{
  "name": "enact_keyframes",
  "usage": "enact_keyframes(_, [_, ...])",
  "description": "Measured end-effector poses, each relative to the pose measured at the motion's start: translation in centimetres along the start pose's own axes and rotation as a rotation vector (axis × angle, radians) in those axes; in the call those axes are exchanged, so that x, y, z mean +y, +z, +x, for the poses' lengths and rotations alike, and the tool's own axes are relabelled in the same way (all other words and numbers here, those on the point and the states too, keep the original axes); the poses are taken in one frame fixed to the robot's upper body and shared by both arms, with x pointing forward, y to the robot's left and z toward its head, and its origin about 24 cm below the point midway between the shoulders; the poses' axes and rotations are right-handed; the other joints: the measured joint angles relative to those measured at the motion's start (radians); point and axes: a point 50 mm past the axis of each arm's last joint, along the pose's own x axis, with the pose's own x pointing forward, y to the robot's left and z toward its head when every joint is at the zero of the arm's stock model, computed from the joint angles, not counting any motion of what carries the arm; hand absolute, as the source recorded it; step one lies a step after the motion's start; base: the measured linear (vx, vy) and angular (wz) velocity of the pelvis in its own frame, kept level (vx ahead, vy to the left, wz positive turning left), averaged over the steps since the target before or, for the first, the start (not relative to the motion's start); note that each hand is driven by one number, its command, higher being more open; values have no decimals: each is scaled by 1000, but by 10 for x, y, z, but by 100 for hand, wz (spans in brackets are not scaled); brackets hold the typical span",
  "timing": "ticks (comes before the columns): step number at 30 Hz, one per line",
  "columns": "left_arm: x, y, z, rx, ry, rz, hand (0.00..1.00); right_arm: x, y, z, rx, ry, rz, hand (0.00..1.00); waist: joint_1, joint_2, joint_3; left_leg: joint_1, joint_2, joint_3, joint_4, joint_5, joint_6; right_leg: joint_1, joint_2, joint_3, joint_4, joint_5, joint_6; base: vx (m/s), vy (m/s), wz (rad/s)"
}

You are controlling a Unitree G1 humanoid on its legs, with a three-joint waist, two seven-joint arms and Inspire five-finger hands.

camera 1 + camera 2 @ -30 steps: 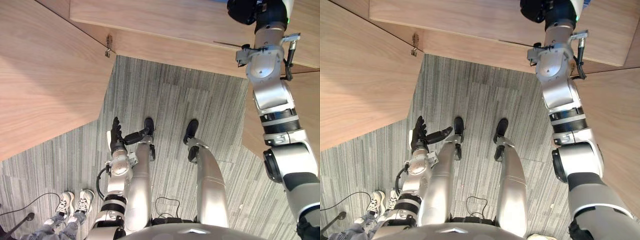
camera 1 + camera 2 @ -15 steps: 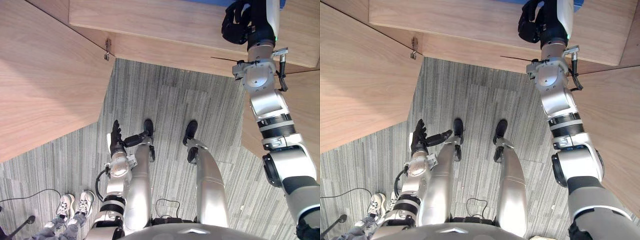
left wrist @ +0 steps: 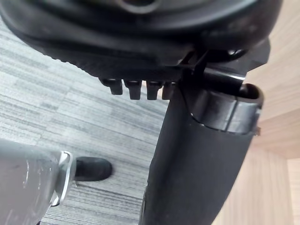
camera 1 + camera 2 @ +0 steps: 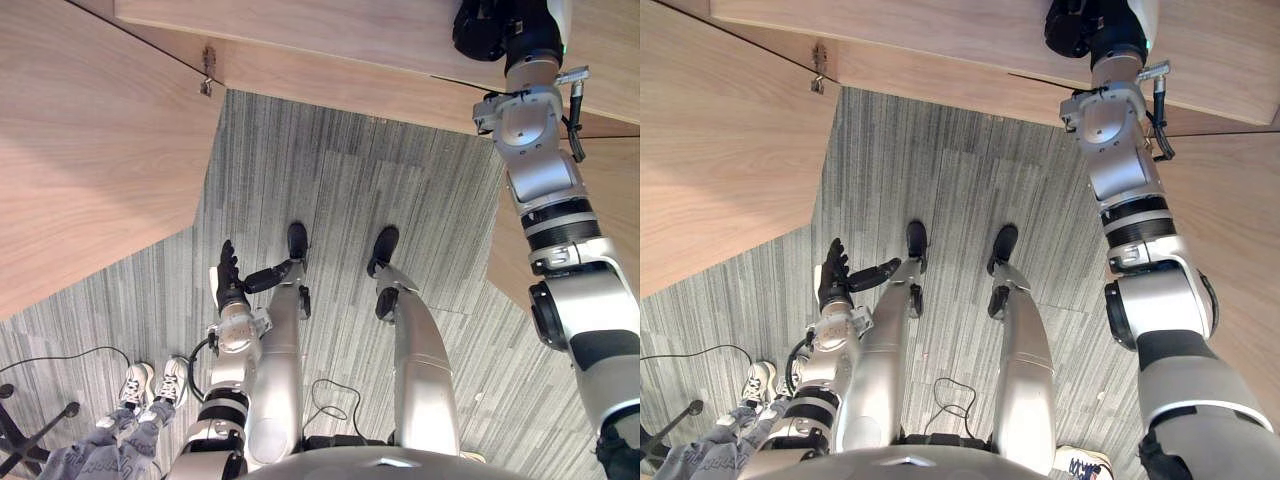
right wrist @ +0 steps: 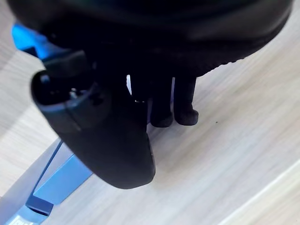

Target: Walk over to the cabinet, pick up the folder, carry it to the office cabinet, place the folder inside the office cabinet, then close the office cabinet door

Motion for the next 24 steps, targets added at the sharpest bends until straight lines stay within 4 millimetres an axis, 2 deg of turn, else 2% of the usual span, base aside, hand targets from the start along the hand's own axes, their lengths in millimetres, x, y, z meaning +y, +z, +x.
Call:
enact_keyframes(7, [-2,3,0,-11,0,-11,100,-1,11,12,3,0,53,0,-11,2,0,-16,-2,-6,-32,34,-1,-22,0,-9,-10,21,-8,-8,-2,3])
enact_keyframes(13, [-4,3,-1,-7,-3,-21,100,-1,13,12,28,-5,146,0,-8,3,0,-19,-2,-13,-23,41,-1,-20,1,-16,-6,23,-11,-3,-6,3])
enact_keyframes(16, [-5,6,0,-17,-7,-25,100,-10,22,-2,-34,-57,264,0,-3,3,0,-20,3,-11,7,32,4,-6,4,-18,-2,22,-11,4,4,-1])
enact_keyframes(19, [-5,8,0,-24,-13,-26,100,-14,30,-29,-122,-84,342,0,0,5,1,-4,18,0,70,-9,15,34,12,-19,11,10,-7,0,30,-10])
enact_keyframes(21, [-5,9,0,-26,-18,-15,100,-4,36,-54,-178,-60,422,0,-5,6,0,23,23,8,114,-45,19,62,10,-6,46,-11,-3,-10,38,-14])
enact_keyframes(22, [-5,9,0,-26,-22,-13,100,-1,36,-61,-185,-49,443,0,-6,6,0,31,24,11,122,-54,20,68,10,-1,53,-16,-1,-8,19,-17])
enact_keyframes(24, [-5,6,0,-11,-32,5,100,18,31,-89,-166,28,505,0,-6,6,0,78,29,29,140,-84,16,108,10,12,67,-32,3,-2,5,-16])
